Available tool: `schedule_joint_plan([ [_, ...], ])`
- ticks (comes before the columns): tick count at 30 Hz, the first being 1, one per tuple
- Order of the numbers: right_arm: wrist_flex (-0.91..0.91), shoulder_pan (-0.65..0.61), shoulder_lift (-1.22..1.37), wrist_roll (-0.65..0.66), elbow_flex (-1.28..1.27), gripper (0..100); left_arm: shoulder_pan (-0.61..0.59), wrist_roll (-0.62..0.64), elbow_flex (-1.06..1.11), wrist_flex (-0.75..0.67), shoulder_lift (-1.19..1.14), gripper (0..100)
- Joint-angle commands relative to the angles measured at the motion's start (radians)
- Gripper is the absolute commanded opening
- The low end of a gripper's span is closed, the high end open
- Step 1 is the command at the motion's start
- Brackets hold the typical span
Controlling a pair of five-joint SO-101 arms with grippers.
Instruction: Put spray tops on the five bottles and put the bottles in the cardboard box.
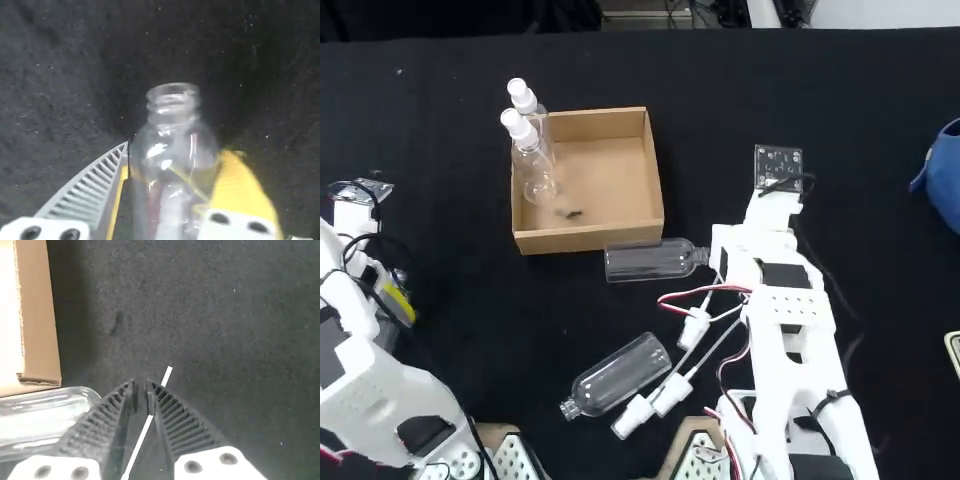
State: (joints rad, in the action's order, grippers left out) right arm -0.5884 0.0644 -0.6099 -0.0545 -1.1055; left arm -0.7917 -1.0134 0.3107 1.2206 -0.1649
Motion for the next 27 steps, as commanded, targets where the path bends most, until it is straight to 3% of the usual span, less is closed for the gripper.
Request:
schedule_joint_plan([
  [1,0.005,-0.011,-0.024,0.012,0.042,1.5,0.030,0.009,0.070,-0.005,0.017,5],
  [5,-0.163,-0.018,-0.024,0.104,0.179,1.5,0.016,0.049,0.076,0.002,0.094,3],
  [10,-0.385,-0.018,-0.024,0.327,0.357,1.6,-0.044,0.137,0.050,0.005,0.298,3],
  [19,-0.767,-0.150,-0.016,0.813,0.452,1.8,0.124,0.726,0.136,-0.011,0.565,3],
  [22,-0.835,-0.147,-0.019,1.040,0.426,8.8,0.196,0.855,0.148,-0.021,0.591,3],
  [27,-0.870,-0.115,-0.021,1.537,0.341,21.0,0.263,0.967,0.159,-0.026,0.580,3],
])
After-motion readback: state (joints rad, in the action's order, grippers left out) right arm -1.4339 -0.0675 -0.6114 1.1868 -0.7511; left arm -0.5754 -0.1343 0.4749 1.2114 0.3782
